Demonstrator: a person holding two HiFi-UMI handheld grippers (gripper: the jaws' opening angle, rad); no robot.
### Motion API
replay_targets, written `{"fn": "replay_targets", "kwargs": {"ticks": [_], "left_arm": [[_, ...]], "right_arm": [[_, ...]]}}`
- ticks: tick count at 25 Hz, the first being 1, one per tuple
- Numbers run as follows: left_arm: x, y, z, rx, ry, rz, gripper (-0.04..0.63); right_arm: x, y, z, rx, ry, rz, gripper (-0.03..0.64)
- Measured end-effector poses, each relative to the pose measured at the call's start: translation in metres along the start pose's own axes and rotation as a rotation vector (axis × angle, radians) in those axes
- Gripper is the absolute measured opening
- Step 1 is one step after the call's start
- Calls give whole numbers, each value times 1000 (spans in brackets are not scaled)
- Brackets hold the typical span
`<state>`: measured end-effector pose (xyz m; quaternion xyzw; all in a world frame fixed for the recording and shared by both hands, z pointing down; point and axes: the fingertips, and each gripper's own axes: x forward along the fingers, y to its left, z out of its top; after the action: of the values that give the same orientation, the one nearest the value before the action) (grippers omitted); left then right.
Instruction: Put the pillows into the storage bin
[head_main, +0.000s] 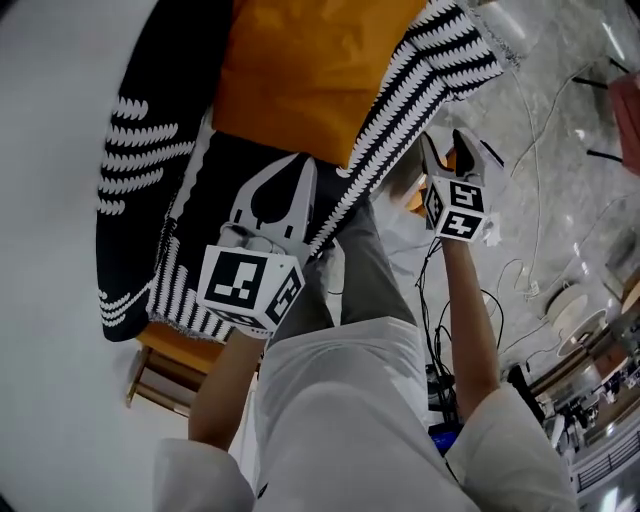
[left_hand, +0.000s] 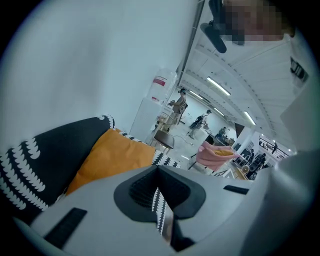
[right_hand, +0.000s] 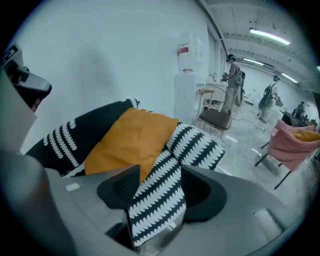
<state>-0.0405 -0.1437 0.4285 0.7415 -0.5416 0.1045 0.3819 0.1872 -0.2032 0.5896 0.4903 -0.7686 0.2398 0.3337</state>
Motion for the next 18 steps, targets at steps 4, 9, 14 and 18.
{"fn": "replay_targets", "kwargs": {"ticks": [4, 9, 14, 18], "left_arm": [[13, 5, 15, -11, 6, 9, 9], [31, 9, 24, -13, 15, -2, 9], [46, 18, 26, -31, 16, -2, 9], [67, 22, 37, -29, 25, -15, 9]], "right_arm": [[35, 12, 46, 25, -43, 69, 285], [79, 23, 90, 39, -79, 135, 297], [119, 33, 119, 66, -93, 186, 343], [155, 36, 135, 58, -62, 227, 381]]}}
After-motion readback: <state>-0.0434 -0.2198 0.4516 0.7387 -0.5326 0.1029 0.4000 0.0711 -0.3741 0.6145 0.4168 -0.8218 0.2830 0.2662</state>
